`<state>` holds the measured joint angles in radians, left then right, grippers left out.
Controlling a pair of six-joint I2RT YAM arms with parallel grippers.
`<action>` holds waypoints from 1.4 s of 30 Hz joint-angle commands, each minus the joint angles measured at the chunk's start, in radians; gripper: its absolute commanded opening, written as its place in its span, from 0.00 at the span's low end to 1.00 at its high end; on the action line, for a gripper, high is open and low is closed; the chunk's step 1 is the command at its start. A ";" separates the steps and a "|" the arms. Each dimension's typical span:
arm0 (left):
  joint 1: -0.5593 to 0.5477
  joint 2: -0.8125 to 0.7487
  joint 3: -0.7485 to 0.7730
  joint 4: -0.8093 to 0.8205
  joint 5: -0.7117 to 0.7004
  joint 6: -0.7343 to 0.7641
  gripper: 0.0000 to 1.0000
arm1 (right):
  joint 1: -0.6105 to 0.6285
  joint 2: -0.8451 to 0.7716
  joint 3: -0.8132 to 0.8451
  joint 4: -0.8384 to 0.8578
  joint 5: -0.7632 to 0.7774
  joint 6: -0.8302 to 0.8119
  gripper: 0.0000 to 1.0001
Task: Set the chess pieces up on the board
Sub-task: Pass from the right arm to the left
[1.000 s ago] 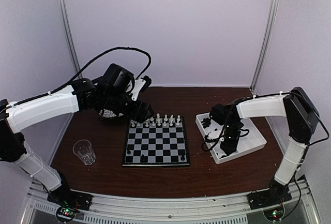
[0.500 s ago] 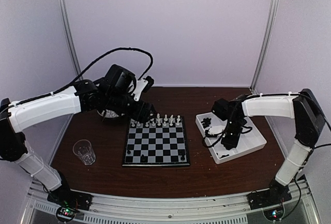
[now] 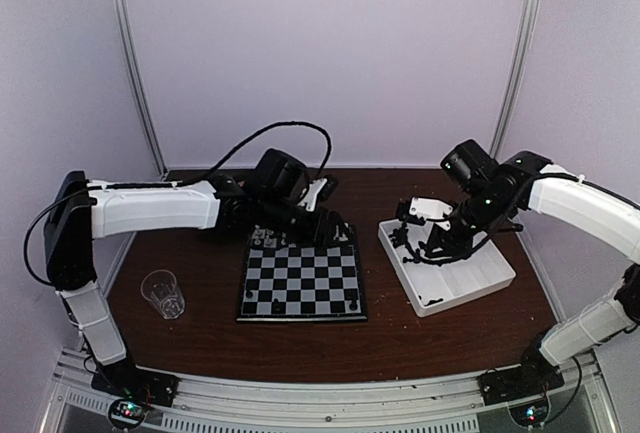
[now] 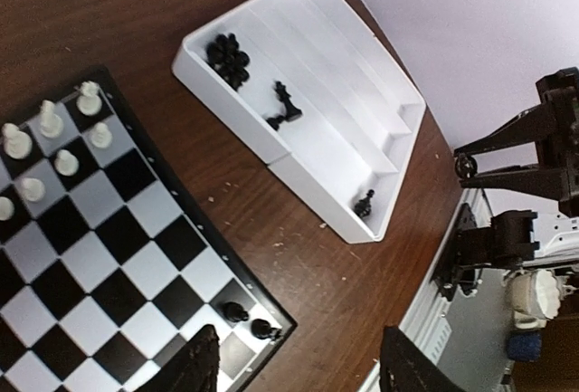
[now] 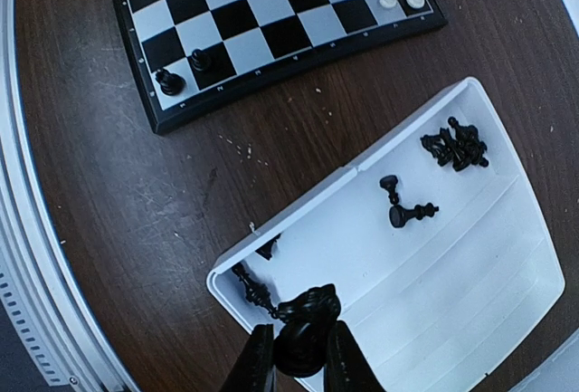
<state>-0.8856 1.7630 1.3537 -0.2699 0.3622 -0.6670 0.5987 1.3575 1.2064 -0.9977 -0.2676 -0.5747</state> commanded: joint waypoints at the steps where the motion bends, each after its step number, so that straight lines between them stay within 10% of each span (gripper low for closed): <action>1: -0.042 0.056 0.068 0.151 0.143 -0.143 0.60 | 0.044 0.017 0.051 -0.010 -0.064 -0.031 0.15; 16: -0.090 0.260 0.182 0.430 0.287 -0.387 0.50 | 0.158 0.046 0.101 -0.012 -0.057 -0.030 0.15; 42: -0.102 0.312 0.199 0.443 0.359 -0.442 0.25 | 0.163 0.060 0.107 0.028 0.008 -0.007 0.15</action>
<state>-0.9802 2.0544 1.5356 0.1196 0.6926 -1.0985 0.7544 1.4120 1.2877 -0.9977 -0.2821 -0.5953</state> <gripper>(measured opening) 0.270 0.178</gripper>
